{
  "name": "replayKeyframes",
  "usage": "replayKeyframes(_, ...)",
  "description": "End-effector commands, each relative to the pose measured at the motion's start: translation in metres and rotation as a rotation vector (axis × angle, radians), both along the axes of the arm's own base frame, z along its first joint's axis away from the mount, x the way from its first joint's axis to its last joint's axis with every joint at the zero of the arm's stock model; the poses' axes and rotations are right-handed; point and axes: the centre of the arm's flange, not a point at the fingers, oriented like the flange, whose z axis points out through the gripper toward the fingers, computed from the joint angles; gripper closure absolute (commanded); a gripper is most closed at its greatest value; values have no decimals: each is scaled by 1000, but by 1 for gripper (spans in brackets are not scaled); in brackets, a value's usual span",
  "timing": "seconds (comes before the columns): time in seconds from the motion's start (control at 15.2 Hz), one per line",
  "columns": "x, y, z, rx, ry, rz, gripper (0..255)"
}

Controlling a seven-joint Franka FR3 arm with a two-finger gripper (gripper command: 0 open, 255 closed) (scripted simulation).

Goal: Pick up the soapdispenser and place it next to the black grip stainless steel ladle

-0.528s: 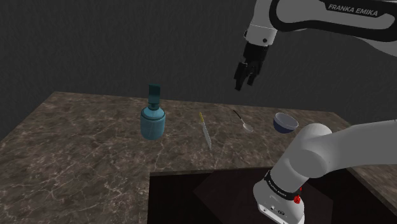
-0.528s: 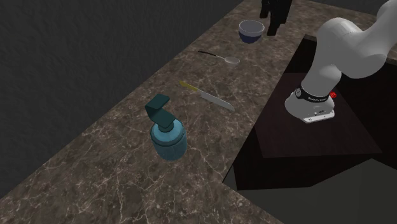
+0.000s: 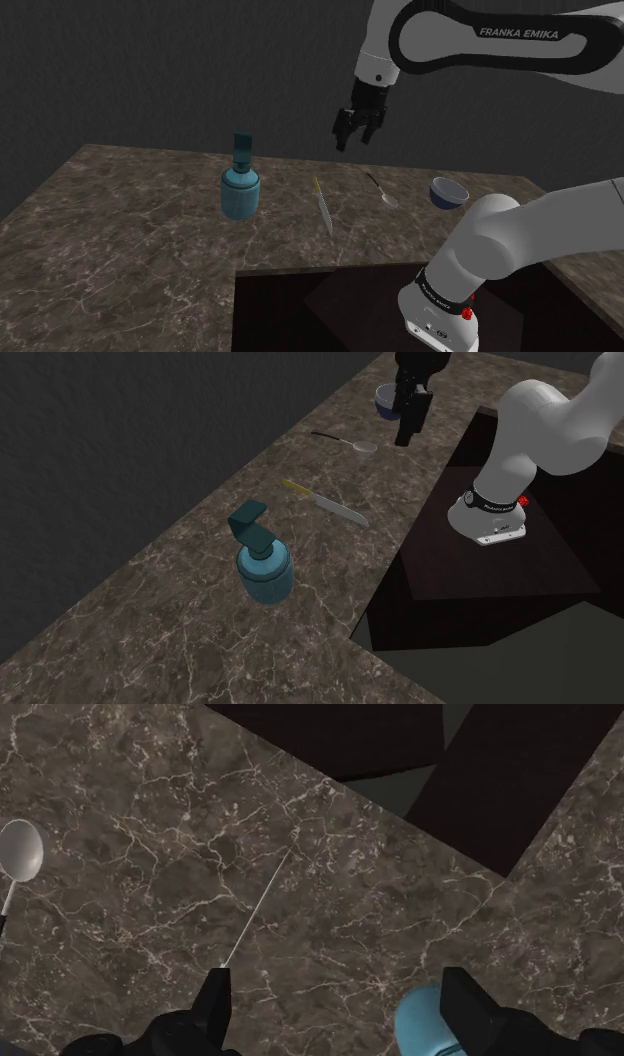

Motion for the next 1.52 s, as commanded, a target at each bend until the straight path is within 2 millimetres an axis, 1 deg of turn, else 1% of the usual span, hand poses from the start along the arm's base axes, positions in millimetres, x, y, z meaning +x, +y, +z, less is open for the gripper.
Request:
replayKeyframes(0.0, 12, 17, -12, -4, -27, -42, 0)
replayKeyframes(0.4, 56, 70, -44, -22, -100, -158, 0)
replayKeyframes(0.79, 108, 116, -74, -40, -172, -273, 0)
replayKeyframes(1.12, 156, 149, -96, -55, -233, -369, 0)
replayKeyframes(1.39, 198, 172, -112, -67, -281, -446, 0)
replayKeyframes(1.45, 202, 174, -113, -68, -284, -452, 0)
